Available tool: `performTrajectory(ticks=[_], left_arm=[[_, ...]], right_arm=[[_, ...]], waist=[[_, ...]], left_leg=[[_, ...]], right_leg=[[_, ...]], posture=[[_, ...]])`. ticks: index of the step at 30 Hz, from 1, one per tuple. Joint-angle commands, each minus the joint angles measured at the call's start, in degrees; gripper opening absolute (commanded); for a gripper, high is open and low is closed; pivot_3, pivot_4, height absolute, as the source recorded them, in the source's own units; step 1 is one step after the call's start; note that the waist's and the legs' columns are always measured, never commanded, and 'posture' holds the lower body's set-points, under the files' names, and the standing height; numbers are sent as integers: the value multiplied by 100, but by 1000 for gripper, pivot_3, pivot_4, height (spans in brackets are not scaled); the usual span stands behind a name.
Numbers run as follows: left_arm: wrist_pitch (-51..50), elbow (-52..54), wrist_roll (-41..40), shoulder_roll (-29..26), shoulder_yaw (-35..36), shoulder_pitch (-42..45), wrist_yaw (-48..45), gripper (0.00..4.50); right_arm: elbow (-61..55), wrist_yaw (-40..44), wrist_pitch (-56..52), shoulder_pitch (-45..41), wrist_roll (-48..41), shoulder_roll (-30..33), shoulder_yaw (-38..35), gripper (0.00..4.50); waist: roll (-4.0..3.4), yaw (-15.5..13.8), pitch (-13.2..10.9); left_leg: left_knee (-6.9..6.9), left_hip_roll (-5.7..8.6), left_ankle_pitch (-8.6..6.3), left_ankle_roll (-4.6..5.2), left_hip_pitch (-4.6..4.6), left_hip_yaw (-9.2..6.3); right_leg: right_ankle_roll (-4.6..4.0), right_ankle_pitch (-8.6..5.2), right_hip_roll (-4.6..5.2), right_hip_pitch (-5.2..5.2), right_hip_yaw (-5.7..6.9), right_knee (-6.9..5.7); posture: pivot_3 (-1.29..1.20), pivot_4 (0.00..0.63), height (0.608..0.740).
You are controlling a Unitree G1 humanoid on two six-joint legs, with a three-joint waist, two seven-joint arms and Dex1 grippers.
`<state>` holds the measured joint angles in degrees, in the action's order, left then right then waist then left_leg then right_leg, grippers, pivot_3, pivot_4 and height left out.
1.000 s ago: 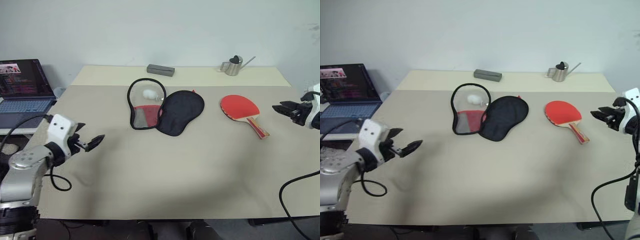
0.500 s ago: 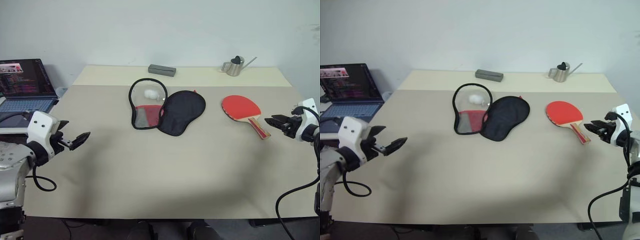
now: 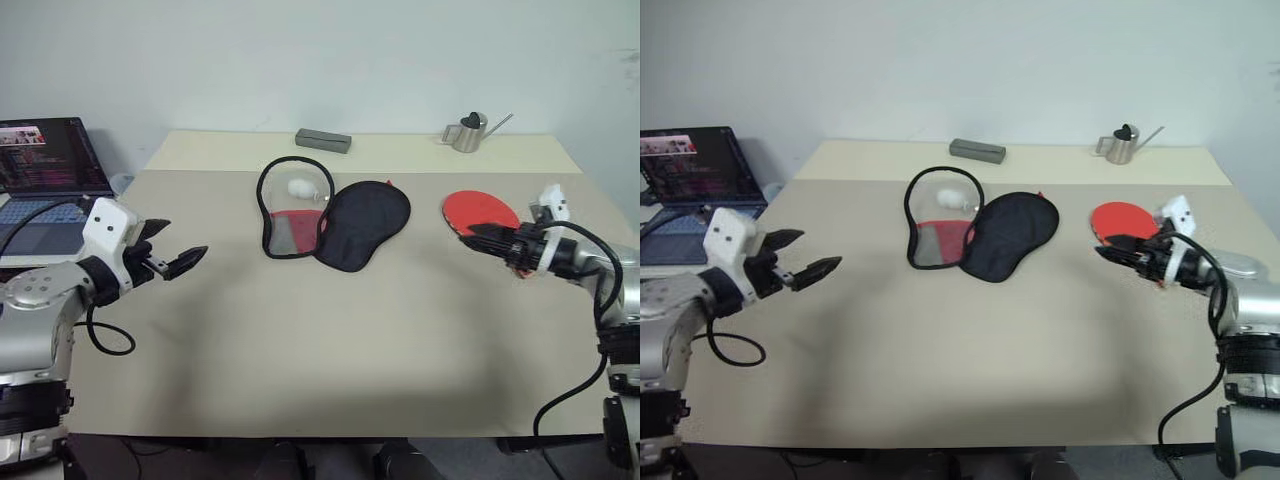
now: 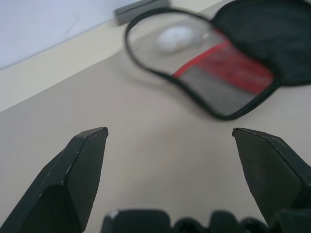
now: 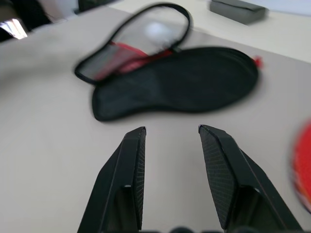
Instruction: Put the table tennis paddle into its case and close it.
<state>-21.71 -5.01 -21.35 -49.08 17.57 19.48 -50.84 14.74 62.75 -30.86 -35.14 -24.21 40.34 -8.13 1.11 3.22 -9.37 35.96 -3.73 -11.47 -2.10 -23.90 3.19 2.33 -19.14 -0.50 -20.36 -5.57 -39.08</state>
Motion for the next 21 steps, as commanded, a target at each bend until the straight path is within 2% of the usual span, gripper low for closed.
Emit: performTrajectory(ticks=[1, 7, 14, 17, 21], left_arm=[[-241, 329, -423, -133, -111, 303, -520, 4500], [-842, 276, -992, -545, -212, 763, -1507, 4500], [-949, -119, -1030, -875, -209, 1166, -2029, 4500], [-893, -196, -953, -922, -284, 1230, -2158, 4500], [-848, -206, -950, -878, -311, 1271, -2182, 4500]], right_arm=[[-494, -262, -485, -87, -276, -116, -38, 1894], [-539, -710, -1029, -381, -334, -274, -31, 1894], [-655, -1071, -1650, -608, -252, -277, 190, 1894], [-732, -1217, -2074, -698, -315, -507, 428, 1894], [-646, -1358, -1882, -799, -158, -921, 690, 1894]], waist=[[1, 0, 0], [5, 4, -4], [5, 9, -3], [5, 10, -3], [5, 18, -3]], left_leg=[[0, 1, 0, 0, 0, 0], [-1, 5, 0, 0, -10, 0], [-5, 2, 0, 0, -12, 2], [-3, 3, 0, 0, -21, 2], [-2, 1, 0, 0, -31, 1]], right_leg=[[0, 0, 0, 0, 1, 0], [0, 0, -10, -13, 0, 0], [-1, -1, -24, -22, -2, 1], [-1, -1, -23, -30, -4, 0], [-2, -1, -24, -48, -11, -9]], posture=[[0, 150, 740], [0, 150, 740], [0, 150, 740], [0, 150, 740], [0, 150, 740]])
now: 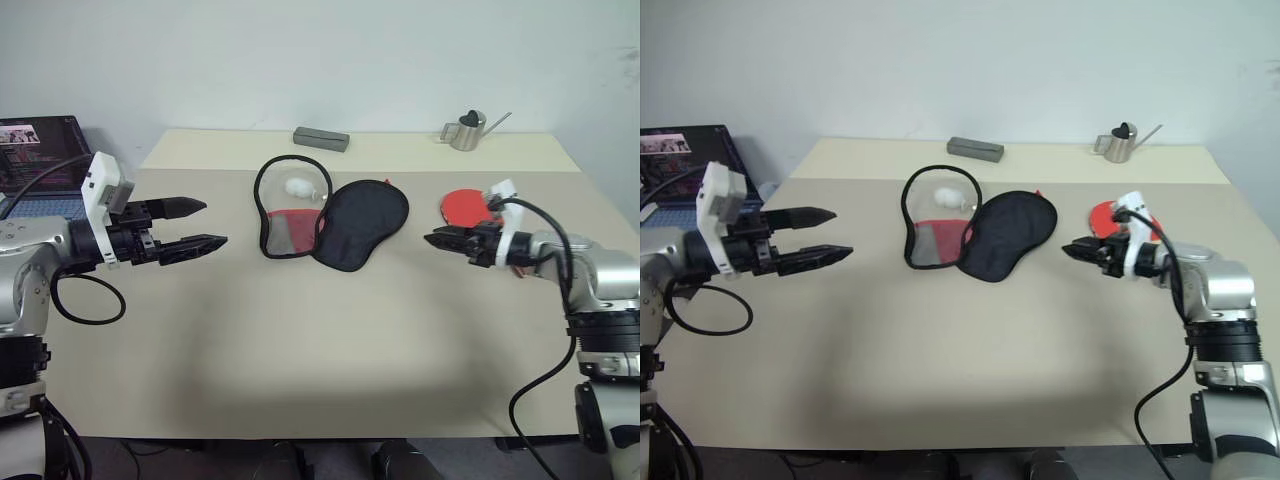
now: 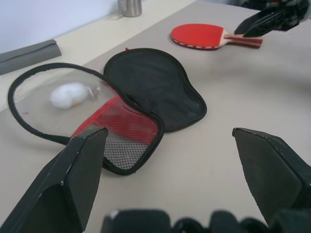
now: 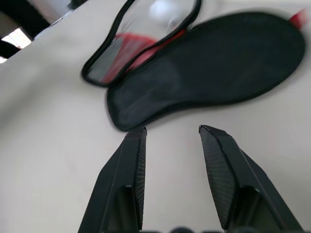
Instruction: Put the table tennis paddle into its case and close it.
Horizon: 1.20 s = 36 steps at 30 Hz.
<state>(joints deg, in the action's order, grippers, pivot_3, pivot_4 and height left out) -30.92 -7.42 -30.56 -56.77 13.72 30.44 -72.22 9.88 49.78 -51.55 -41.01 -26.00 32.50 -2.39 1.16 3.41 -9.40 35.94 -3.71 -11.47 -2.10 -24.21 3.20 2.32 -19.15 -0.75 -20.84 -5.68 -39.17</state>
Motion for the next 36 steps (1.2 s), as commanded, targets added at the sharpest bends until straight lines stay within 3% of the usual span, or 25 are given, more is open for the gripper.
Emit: performTrajectory(ticks=[1, 5, 8, 15, 31, 34, 36], left_arm=[[120, 12, -4, -88, 68, 186, -22, 4500], [137, 14, -12, -26, 76, 103, 7, 4500], [132, 21, -31, 12, 75, 96, 18, 4500], [232, 15, 24, 108, -34, 155, 7, 4500], [362, -60, 74, 252, -231, 348, -33, 4500], [354, -19, 85, 293, -274, 351, -43, 4500], [357, 34, 100, 312, -324, 324, -60, 4500]], right_arm=[[-56, -137, 257, -272, 88, -253, 176, 1894], [467, -448, 394, -578, 288, -705, 361, 2705], [952, -722, 344, -813, 454, -993, 435, 3693], [2664, -1679, 565, -1522, 787, -1628, 122, 3693], [4404, -2087, 1418, -2277, 987, -2148, -235, 3693], [4458, -2059, 1415, -2281, 1023, -2138, -210, 3157], [4415, -2033, 1359, -2257, 1036, -2129, -187, 2543]], waist=[[1, -9, 1], [3, -10, 2], [4, -12, 2], [5, -3, 3], [5, 38, 3], [5, 47, 3], [5, 60, 3]], left_leg=[[2, 1, 0, 0, -12, -1], [13, 1, 1, 0, -49, -1], [13, 1, 1, 0, -50, 0], [15, 1, 3, -2, -50, 1], [14, 1, 5, -4, -52, 1], [14, 1, 5, -4, -52, 1], [14, 1, 5, -4, -52, 1]], right_leg=[[0, 0, -1, -13, 1, -5], [0, 0, -1, -60, -1, -27], [0, 0, 0, -61, 1, -28], [-1, 0, -1, -67, 2, -39], [-1, 0, -2, -74, 0, -48], [-1, 0, -1, -74, -2, -49], [-1, 0, -2, -75, -2, -51]], posture=[[0, 150, 740], [0, 150, 740], [0, 150, 740], [0, 150, 740], [0, 150, 740], [0, 150, 740], [0, 150, 740]])
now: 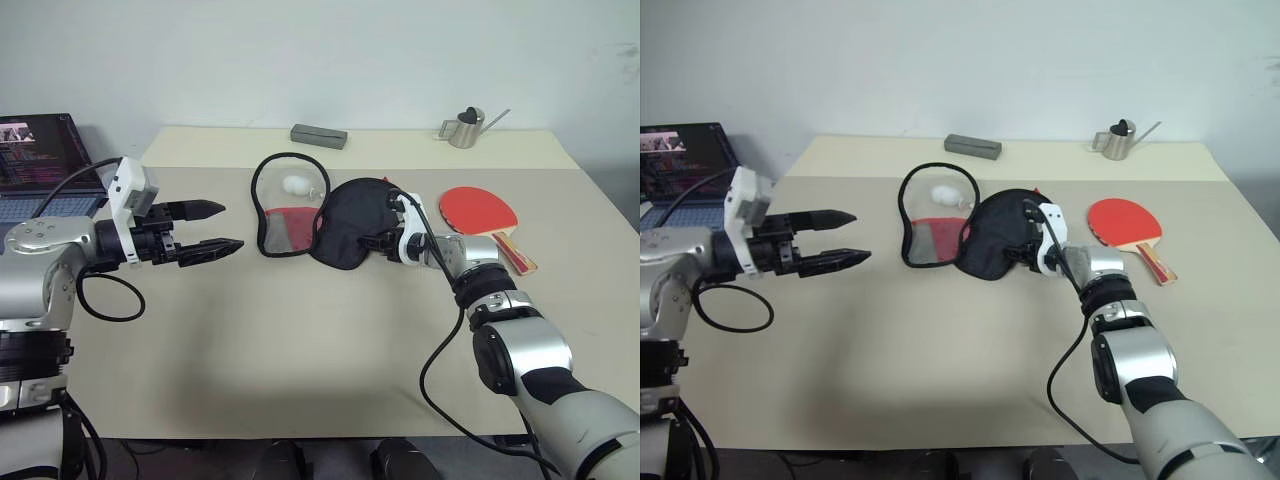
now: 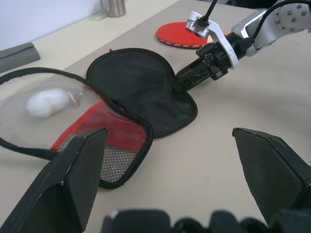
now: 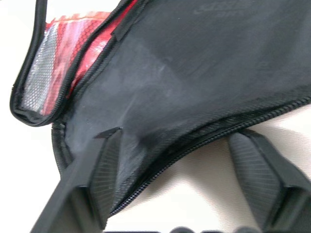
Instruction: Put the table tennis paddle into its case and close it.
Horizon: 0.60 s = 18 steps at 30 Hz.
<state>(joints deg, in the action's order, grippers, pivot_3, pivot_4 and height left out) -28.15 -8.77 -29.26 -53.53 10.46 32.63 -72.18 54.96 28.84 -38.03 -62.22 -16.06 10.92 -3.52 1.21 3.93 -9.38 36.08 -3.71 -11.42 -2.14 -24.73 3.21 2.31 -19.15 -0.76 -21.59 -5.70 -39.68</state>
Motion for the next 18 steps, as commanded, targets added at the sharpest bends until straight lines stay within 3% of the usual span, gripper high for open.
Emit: performTrajectory(ticks=[1, 8, 18], left_arm=[[90, 191, -14, -15, -22, 87, -75, 4500], [133, 572, 108, -112, -253, -279, -243, 4500], [-325, 1584, -233, 16, -333, -527, -100, 4500]], right_arm=[[-116, 65, -19, -125, 45, 30, -77, 2166], [-529, 187, -457, 27, 34, 77, -27, 23], [-1320, 332, -1181, 443, -2, 311, -15, 23]], waist=[[0, 17, 0], [0, 57, 0], [1, 72, 0]], left_leg=[[0, 0, 0, 0, 0, 0], [0, 0, 0, -1, 0, -3], [0, 1, 1, -2, -1, -7]], right_leg=[[0, 0, 0, -1, 0, -2], [0, 0, 0, -3, -3, -6], [0, 0, 0, -4, -5, -8]], posture=[[0, 150, 740], [0, 150, 740], [0, 150, 740]])
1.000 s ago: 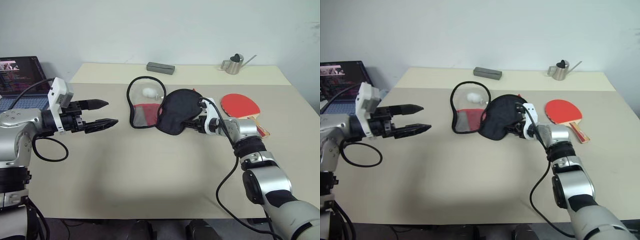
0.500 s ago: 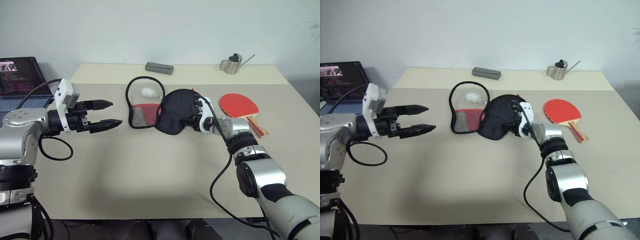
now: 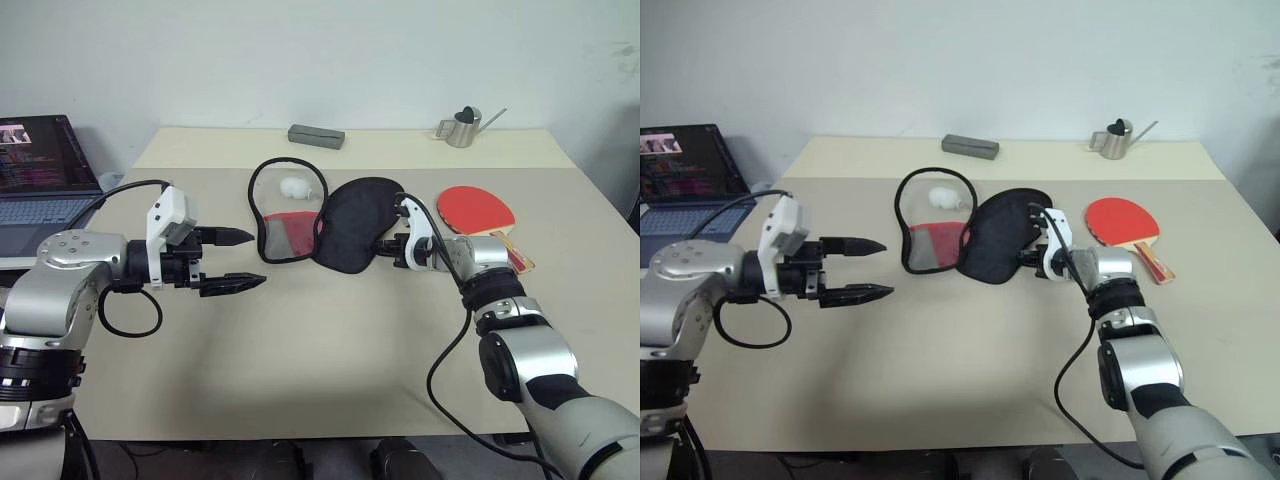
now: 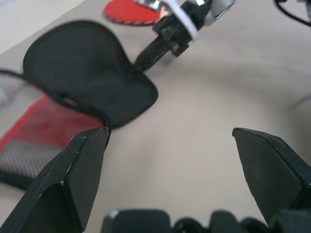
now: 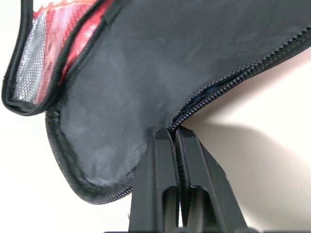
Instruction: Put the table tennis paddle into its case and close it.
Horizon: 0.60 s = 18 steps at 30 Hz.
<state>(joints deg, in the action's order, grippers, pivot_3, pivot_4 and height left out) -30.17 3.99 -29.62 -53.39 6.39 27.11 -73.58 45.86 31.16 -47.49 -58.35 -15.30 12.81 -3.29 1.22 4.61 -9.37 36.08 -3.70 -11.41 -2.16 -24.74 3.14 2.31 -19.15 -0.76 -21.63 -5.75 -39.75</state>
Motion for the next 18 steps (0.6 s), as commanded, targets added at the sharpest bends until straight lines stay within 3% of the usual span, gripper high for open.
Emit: performTrajectory(ticks=[1, 18], left_arm=[[-140, 329, -198, -11, 58, 32, 35, 4500], [-319, 550, -277, 41, -247, 252, -43, 4500]], right_arm=[[-470, 131, -299, 81, -77, 164, -33, 23], [-1415, 1049, -1080, 789, 93, 1485, 535, 23]], waist=[[0, 5, 0], [0, -1, 0]], left_leg=[[0, -1, 0, 0, 0, -1], [-1, 2, 0, 0, -1, 2]], right_leg=[[0, 0, -2, 0, 1, -2], [1, 0, -4, 3, 2, 8]], posture=[[0, 150, 740], [0, 150, 740]])
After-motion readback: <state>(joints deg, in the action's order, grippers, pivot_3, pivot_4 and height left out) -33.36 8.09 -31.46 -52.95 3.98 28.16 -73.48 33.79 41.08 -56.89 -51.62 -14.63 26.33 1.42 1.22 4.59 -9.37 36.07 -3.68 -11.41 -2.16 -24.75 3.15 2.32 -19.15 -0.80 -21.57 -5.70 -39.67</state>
